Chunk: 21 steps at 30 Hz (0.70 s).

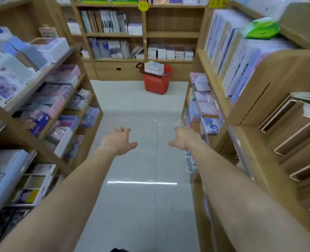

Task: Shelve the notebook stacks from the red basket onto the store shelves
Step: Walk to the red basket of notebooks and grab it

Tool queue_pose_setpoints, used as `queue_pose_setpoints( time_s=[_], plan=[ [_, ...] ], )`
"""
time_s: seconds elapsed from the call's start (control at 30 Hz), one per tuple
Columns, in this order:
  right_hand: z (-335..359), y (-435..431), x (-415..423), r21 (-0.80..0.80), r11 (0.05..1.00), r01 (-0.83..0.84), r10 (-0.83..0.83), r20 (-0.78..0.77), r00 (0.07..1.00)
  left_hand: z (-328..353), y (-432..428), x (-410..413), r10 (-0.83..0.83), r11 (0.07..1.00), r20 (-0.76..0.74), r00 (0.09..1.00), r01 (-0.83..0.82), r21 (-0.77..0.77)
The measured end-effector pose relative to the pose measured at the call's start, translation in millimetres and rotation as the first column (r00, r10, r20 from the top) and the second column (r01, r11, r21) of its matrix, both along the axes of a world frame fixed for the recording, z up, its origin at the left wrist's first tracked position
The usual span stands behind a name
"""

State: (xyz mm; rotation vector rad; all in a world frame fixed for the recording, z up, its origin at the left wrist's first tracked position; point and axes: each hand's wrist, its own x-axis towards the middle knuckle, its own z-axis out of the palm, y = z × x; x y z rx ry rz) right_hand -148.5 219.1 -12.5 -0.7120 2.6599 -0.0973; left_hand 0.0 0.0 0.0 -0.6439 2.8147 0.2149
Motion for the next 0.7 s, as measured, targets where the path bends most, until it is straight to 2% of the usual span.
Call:
queue_pose_setpoints(
  time_s=[0.27, 0.5, 0.7],
  plan=[
    [-10, -63, -74, 0.022, 1.000, -0.017, 0.016, 0.042, 0.999, -13, -62, -75, 0.028, 0.999, 0.030, 0.999, -0.028, 0.017],
    [-11, -162, -177, 0.049, 0.998, 0.031, -0.035, 0.075, 0.997, -25, -171, -188, -0.007, 0.996, 0.025, 1.000, 0.005, 0.086],
    [16, -245, -271, 0.000, 0.999, 0.052, -0.052, 0.064, 0.997, -6, -260, -287, -0.030, 0.997, 0.020, 0.999, 0.028, 0.069]
  ],
)
